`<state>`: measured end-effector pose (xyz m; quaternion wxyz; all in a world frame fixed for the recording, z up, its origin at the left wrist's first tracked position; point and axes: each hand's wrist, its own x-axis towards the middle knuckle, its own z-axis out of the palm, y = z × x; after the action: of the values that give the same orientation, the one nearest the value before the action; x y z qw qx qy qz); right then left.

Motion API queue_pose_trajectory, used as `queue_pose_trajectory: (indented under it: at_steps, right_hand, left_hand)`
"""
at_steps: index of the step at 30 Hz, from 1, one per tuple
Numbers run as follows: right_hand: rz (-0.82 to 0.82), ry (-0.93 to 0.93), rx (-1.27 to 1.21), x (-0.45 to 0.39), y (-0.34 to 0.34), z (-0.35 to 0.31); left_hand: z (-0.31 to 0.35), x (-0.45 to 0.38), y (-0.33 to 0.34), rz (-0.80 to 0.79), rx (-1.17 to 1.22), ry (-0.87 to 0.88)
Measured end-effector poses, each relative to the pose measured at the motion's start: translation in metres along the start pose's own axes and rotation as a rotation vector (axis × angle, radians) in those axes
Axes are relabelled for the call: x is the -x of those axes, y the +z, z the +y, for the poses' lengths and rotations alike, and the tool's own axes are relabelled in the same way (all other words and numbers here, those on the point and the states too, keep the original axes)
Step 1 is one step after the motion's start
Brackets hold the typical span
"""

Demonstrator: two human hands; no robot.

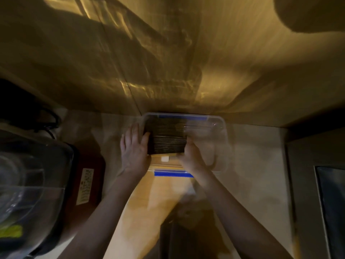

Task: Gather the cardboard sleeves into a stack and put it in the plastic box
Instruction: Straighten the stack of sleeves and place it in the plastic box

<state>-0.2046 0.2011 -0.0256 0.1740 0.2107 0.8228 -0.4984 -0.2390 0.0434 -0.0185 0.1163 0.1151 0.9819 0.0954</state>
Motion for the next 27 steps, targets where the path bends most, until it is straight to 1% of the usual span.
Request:
queue_pose_trajectory:
  at_steps: [3, 7, 8, 11, 12, 14, 16, 24, 27]
  right_hand:
    - [-0.037, 0.1, -0.192, 0.0, -0.008, -0.003]
    - [0.102, 0.374, -0.515, -0.008, -0.008, -0.007]
    - [0.11, 0.419, -0.591, -0.009, -0.006, -0.01]
    - [0.033, 0.449, -0.784, -0.008, 0.005, -0.019]
    - [0.022, 0.454, -0.81, -0.007, 0.007, -0.022]
    - [0.053, 0.444, -0.832, -0.007, 0.013, -0.025]
    - [0.08, 0.431, -0.81, -0.009, 0.015, -0.025]
    - [0.037, 0.441, -0.797, -0.008, 0.008, -0.024]
    - [0.076, 0.406, -0.836, -0.008, 0.001, -0.02]
  left_hand:
    - [-0.004, 0.0, 0.002, -0.065, 0.072, -0.066]
    - [-0.001, -0.002, 0.0, -0.123, 0.192, -0.136]
    - [0.001, -0.002, -0.001, -0.137, 0.224, -0.154]
    - [0.004, -0.003, -0.001, -0.144, 0.255, -0.179]
    - [0.005, -0.003, -0.001, -0.139, 0.258, -0.18]
    - [0.005, -0.002, -0.001, -0.133, 0.255, -0.173]
    - [0.005, -0.001, -0.002, -0.132, 0.249, -0.174]
    - [0.008, -0.002, 0.001, -0.118, 0.199, -0.21]
    - [0.008, -0.001, -0.001, -0.131, 0.172, -0.209]
